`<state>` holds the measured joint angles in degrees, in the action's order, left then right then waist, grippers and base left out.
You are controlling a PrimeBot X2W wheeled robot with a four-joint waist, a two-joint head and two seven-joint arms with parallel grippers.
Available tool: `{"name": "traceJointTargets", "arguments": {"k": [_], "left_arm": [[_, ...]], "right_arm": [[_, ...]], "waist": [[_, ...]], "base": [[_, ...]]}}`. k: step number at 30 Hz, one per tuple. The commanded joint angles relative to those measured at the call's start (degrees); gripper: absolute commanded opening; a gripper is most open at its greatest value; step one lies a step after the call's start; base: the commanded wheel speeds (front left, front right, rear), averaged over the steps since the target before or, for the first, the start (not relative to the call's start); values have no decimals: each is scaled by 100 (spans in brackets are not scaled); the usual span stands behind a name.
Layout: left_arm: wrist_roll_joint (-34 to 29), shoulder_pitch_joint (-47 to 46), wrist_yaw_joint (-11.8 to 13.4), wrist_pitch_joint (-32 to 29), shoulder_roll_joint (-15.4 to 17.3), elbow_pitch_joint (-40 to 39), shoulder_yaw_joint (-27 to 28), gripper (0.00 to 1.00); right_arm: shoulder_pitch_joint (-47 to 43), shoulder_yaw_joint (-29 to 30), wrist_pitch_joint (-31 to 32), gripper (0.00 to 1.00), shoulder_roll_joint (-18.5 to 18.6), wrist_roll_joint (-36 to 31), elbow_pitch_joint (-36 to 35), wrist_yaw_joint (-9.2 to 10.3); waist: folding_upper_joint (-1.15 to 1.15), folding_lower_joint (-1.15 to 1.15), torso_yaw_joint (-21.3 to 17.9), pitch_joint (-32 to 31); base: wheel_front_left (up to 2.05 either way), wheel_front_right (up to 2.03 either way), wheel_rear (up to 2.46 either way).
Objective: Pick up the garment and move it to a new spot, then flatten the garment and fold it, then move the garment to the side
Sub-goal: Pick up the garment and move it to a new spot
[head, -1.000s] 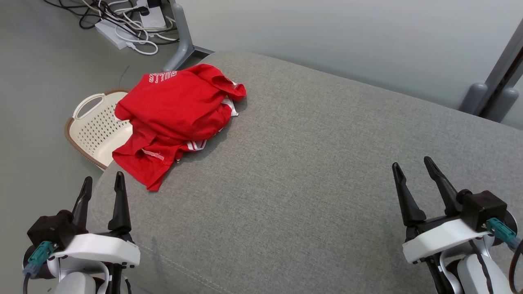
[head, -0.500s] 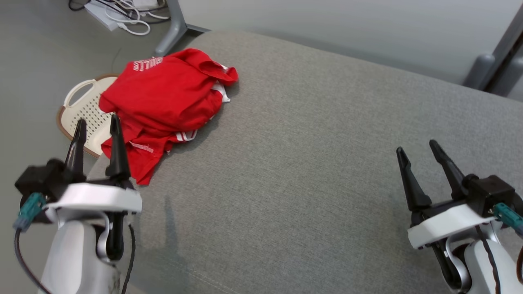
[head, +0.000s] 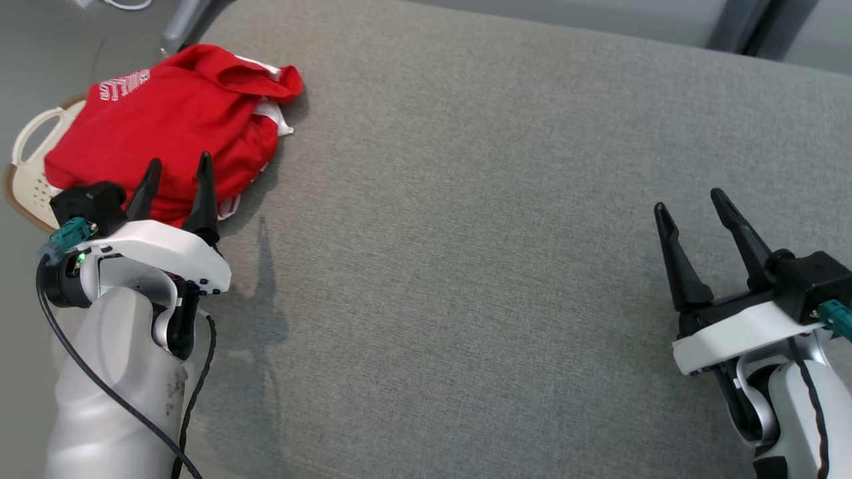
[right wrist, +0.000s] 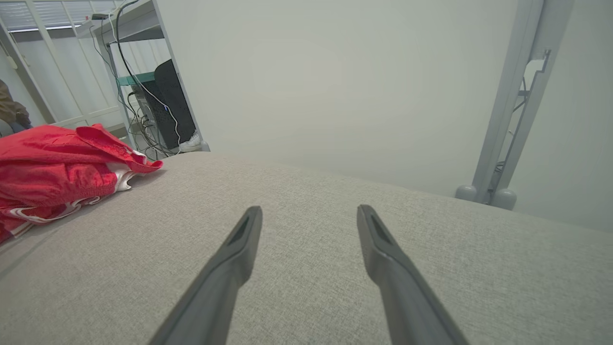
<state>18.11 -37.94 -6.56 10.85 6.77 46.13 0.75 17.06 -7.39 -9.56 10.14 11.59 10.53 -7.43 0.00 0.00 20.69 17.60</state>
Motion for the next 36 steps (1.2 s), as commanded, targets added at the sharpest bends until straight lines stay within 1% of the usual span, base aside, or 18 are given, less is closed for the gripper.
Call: {"name": "traceJointTargets", "arguments": {"k": [1, 6, 7, 8, 9, 11, 14, 17, 20, 24, 30, 36], "left_arm": [[45, -184, -21, -10, 63, 201, 1, 100], [-29, -484, 42, 14, 167, 902, -69, 100], [-55, -550, 58, 35, 221, 1013, -85, 31], [-55, -550, 58, 35, 221, 1013, -85, 31], [-64, -599, 55, 33, 248, 1124, -97, 0], [-121, -666, 74, 82, 271, 1285, -151, 0], [-181, -759, 38, 234, 308, 1394, -245, 0], [-161, -742, 21, 366, 286, 1325, -257, 0], [-146, -600, 13, 435, 323, 1046, -196, 0], [-165, -233, 65, 438, 353, 83, 1, 0], [-246, 742, 154, 439, 272, -1542, 266, 0], [-251, 1713, 280, 410, 214, -2778, 350, 0]], "right_arm": [[56, 43, -8, 100, 51, -21, 6, -11], [133, 40, -34, 100, 39, 14, 30, -11], [145, 38, -37, 100, 36, 13, 31, -11], [145, 38, -37, 100, 36, 13, 31, -11], [143, 33, -44, 100, 31, 11, 38, -11], [138, 28, -58, 100, 18, 16, 58, -11], [113, 41, -73, 100, 17, 36, 71, -11], [49, 75, -118, 100, 2, 49, 103, -11], [-7, 125, -177, 100, -54, 63, 155, -11], [-130, 213, -249, 100, -160, 86, 219, -11], [-359, 347, -355, 100, -275, 99, 279, -11], [-618, 427, -391, 100, -359, 82, 266, -11]], "waist": [[0, 0, -97, 143], [0, 0, -110, 224], [0, 0, -110, 234], [0, 0, -110, 234], [0, 0, -109, 238], [0, 0, -97, 223], [0, 0, -66, 186], [0, 0, -28, 96], [0, 0, -36, -57], [0, 0, -71, -314], [0, 0, -154, -738], [0, 0, -266, -1024]], "base": [[0, 0, 0], [0, 0, 0], [0, 0, 0], [0, 0, 0], [0, 0, 0], [0, 0, 0], [0, 0, 0], [0, 0, 0], [0, 0, 0], [0, 0, 0], [0, 0, 0], [0, 0, 0]]}}
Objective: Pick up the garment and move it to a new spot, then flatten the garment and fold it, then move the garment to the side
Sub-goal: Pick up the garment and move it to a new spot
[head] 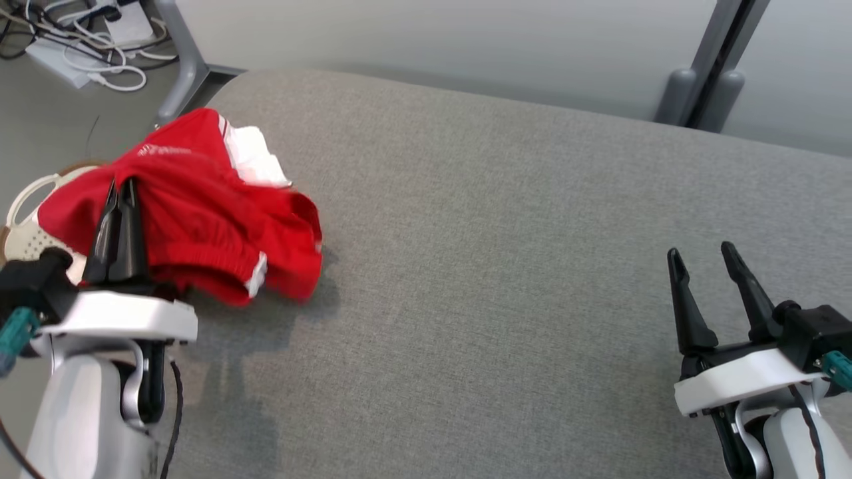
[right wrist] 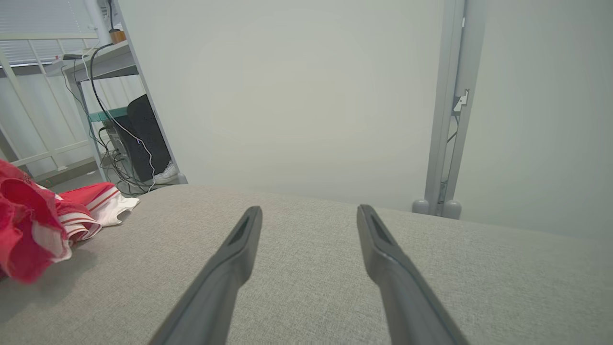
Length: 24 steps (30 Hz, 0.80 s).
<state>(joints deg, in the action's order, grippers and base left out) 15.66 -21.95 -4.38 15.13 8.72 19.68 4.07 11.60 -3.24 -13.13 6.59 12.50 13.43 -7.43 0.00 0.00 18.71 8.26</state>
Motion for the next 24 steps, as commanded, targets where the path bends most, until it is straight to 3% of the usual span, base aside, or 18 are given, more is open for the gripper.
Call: {"name": "traceJointTargets", "arguments": {"k": [1, 13, 18, 24], "left_arm": [[-8, 263, 84, -50, 10, -312, 20, 0], [-77, 1303, 205, -652, -162, -1987, -343, 0], [-113, 1270, 138, -830, -222, -2184, -618, 0], [-111, 996, -8, -927, -314, -2164, -1072, 0]], "right_arm": [[-97, 13, -38, 100, -12, -12, -39, -11], [-266, 36, -8, 100, -158, -43, -188, -11], [-261, 35, 24, 100, -170, -47, -269, -11], [-213, 19, 41, 100, -200, -34, -325, -11]], "waist": [[0, 0, -97, -118], [0, 0, -792, -288], [0, 0, -1229, -248], [0, 0, -2025, -127]], "base": [[0, 0, 0], [0, 0, 0], [0, 0, 0], [0, 0, 0]]}}
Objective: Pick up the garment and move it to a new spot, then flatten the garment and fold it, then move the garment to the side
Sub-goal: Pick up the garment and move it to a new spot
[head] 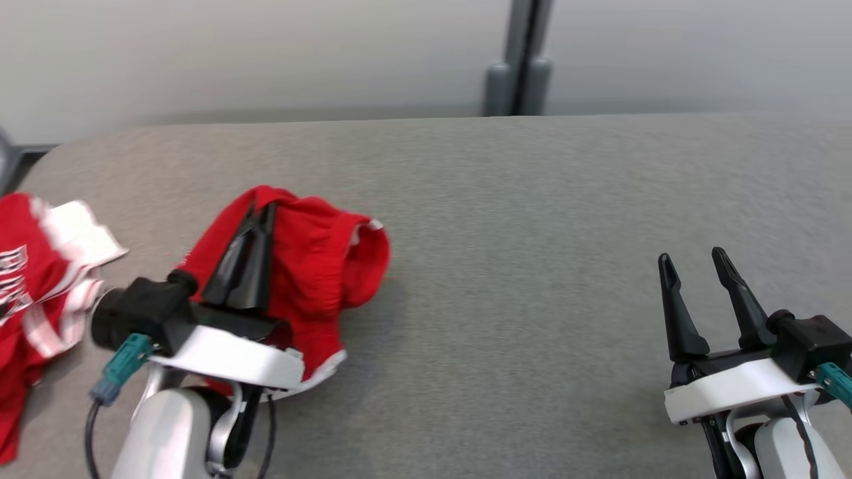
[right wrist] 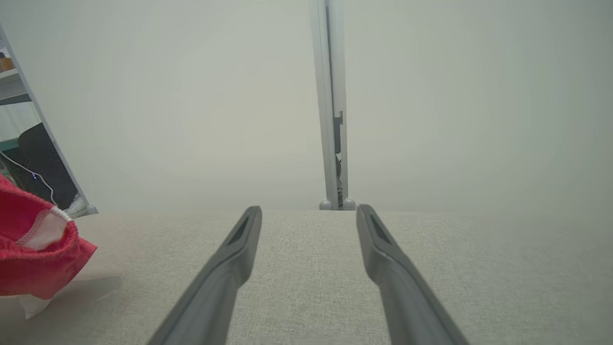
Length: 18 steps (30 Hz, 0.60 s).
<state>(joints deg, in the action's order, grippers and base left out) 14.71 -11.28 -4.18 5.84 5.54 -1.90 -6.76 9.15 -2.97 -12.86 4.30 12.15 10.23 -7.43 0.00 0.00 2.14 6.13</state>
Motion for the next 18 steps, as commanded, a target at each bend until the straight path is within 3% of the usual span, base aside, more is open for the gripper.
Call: {"name": "traceJointTargets", "arguments": {"k": [1, 11, 18], "left_arm": [[-22, -151, -50, -4, -3, 20, -83, 0], [105, -717, -227, -78, -146, 378, -949, 0], [322, -887, -256, -75, -175, 1091, -1231, 0]], "right_arm": [[38, 15, 7, 100, 19, 12, -4, -11], [67, 110, -92, 100, -66, 95, 39, -11], [106, 92, -175, 100, -114, 186, 99, -11]], "waist": [[0, 0, -495, 110], [0, 0, -1767, 446], [0, 0, -2233, 727]], "base": [[0, 0, 0], [0, 0, 0], [0, 0, 0]]}}
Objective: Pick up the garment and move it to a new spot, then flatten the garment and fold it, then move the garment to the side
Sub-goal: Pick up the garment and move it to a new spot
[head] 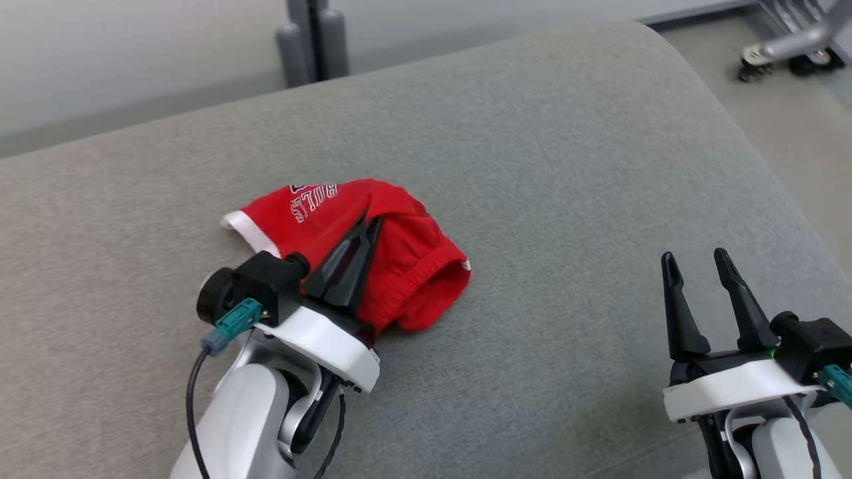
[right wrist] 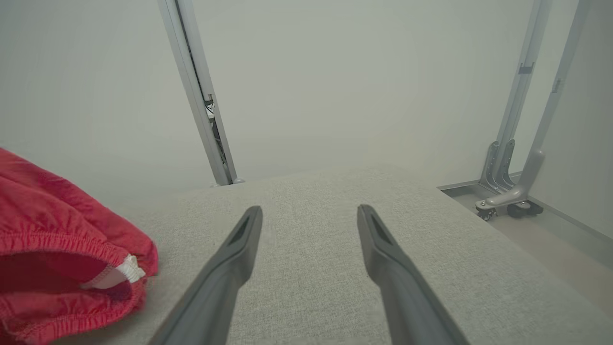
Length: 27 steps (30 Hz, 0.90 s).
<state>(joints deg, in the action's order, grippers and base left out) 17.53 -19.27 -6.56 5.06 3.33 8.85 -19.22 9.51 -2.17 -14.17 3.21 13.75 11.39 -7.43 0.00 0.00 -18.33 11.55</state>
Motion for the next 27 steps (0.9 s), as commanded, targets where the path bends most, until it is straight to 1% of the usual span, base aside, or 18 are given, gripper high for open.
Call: {"name": "traceJointTargets", "arguments": {"k": [1, 2, 3, 4, 5, 10, 11, 14, 16, 17, 22, 27], "left_arm": [[58, -106, -22, 3, 46, 126, 0, 0], [102, -117, -26, -15, 44, 238, -18, 0], [129, -133, -33, -13, 41, 325, -46, 11], [149, -159, -32, 20, 34, 395, -60, 45], [144, -167, -31, 28, 35, 467, -77, 100], [107, -91, 32, 225, 104, 720, -44, 100], [137, -23, 84, 355, 119, 787, 36, 100], [185, 36, 197, 541, 172, 868, 183, 100], [233, 106, 278, 626, 249, 916, 326, 100], [233, 106, 278, 626, 249, 916, 326, 100], [323, 267, 429, 752, 408, 939, 603, 100], [387, 451, 431, 763, 545, 922, 661, 100]], "right_arm": [[77, 13, -56, 100, -12, 39, -5, -11], [82, 13, -63, 100, -16, 50, 6, -11], [76, 24, -71, 100, -16, 55, 16, -11], [71, 36, -72, 100, -17, 53, 30, -11], [71, 54, -76, 100, -18, 52, 42, -11], [131, 82, -103, 100, -18, 21, 111, -11], [126, 78, -108, 100, -15, 3, 132, -11], [122, 77, -112, 100, -15, -41, 142, -11], [125, 78, -113, 100, -12, -71, 144, -11], [125, 78, -113, 100, -12, -71, 144, -11], [71, 113, -108, 100, -11, -135, 156, -11], [16, 128, -87, 100, 9, -183, 152, -11]], "waist": [[0, 0, -208, 214], [0, 0, -222, 240], [0, 0, -221, 261], [0, 0, -213, 282], [0, 0, -196, 297], [0, 0, 30, 238], [0, 0, 174, 174], [0, 0, 427, 71], [0, 0, 600, 4], [0, 0, 600, 4], [0, 0, 1006, -182], [0, 0, 1313, -301]], "base": [[0, 0, 0], [0, 0, 0], [0, 0, 0], [0, 0, 0], [0, 0, 0], [0, 0, 0], [0, 0, 0], [0, 0, 0], [0, 0, 0], [0, 0, 0], [0, 0, 0], [0, 0, 0]]}}
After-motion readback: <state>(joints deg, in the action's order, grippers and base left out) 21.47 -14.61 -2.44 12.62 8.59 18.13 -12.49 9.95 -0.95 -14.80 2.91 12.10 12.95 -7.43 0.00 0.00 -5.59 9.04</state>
